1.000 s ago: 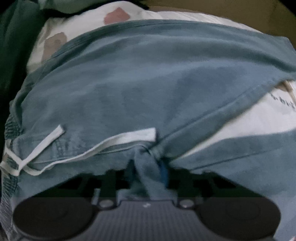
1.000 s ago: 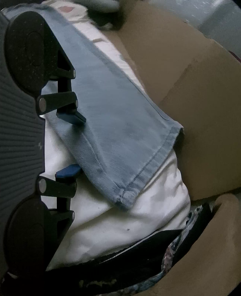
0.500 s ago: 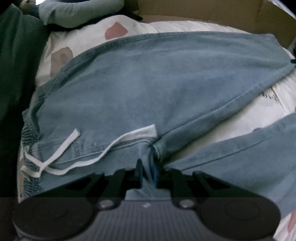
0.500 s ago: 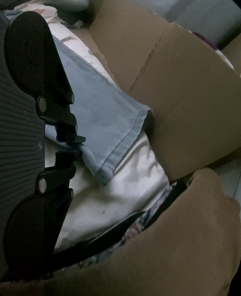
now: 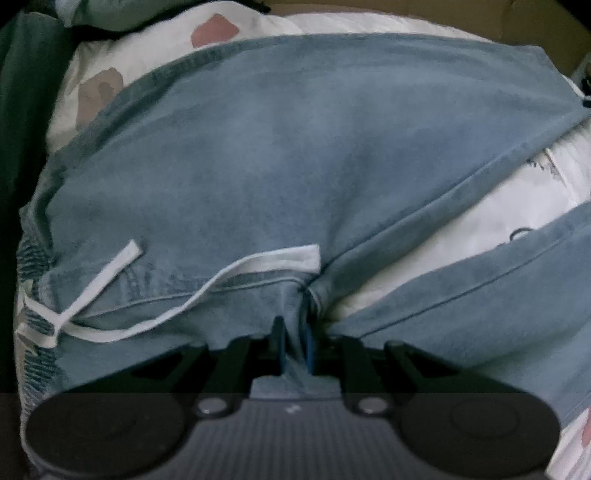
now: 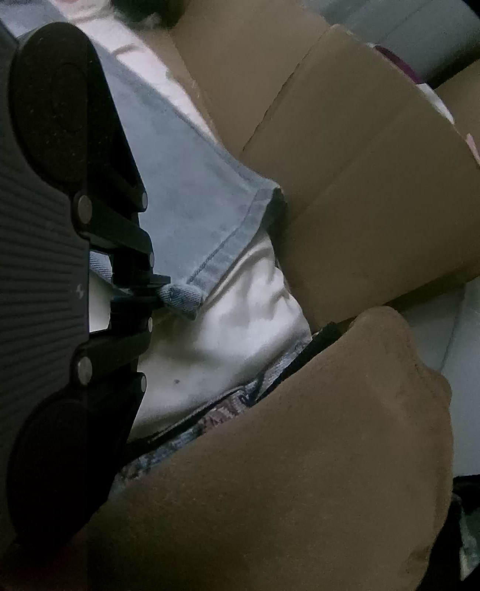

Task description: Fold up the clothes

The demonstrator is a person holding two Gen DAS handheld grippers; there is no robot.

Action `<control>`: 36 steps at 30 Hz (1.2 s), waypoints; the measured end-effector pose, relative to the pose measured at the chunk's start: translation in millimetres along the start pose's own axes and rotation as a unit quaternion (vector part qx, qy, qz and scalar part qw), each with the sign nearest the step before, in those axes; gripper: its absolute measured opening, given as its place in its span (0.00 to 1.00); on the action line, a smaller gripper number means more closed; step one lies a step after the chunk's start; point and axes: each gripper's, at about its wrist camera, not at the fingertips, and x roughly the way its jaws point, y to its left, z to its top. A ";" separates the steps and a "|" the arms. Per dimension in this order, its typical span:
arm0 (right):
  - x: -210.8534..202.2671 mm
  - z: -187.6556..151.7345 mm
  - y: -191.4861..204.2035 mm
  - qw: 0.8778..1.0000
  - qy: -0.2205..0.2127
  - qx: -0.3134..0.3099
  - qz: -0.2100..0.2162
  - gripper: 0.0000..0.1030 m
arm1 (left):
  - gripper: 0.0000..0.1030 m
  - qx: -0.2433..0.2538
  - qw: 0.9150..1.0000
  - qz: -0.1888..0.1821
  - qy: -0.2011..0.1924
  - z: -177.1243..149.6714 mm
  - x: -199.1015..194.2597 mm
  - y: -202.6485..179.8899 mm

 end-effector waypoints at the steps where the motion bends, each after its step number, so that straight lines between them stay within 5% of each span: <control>1: 2.3 -1.2 1.3 1.000 0.000 -0.007 -0.007 0.02 | 0.11 -0.002 1.000 -0.004 0.002 -0.3 7.6 2.0; 9: 3.3 -0.8 8.4 0.999 0.010 -0.034 -0.019 0.14 | 0.25 -0.067 0.996 -0.054 -0.022 -5.6 8.7 28.5; 13: -24.2 -0.6 15.5 0.999 -0.003 -0.039 0.006 0.43 | 0.47 -0.081 0.995 -0.054 -0.036 -9.1 -16.6 37.0; 27: -151.3 44.4 4.8 0.993 0.010 -0.066 0.099 0.47 | 0.48 -0.197 0.973 0.001 -0.116 -43.6 -159.2 112.5; 36: -242.3 59.5 -37.2 0.987 0.020 -0.094 0.127 0.48 | 0.54 -0.239 0.959 0.024 -0.151 -59.2 -249.3 148.1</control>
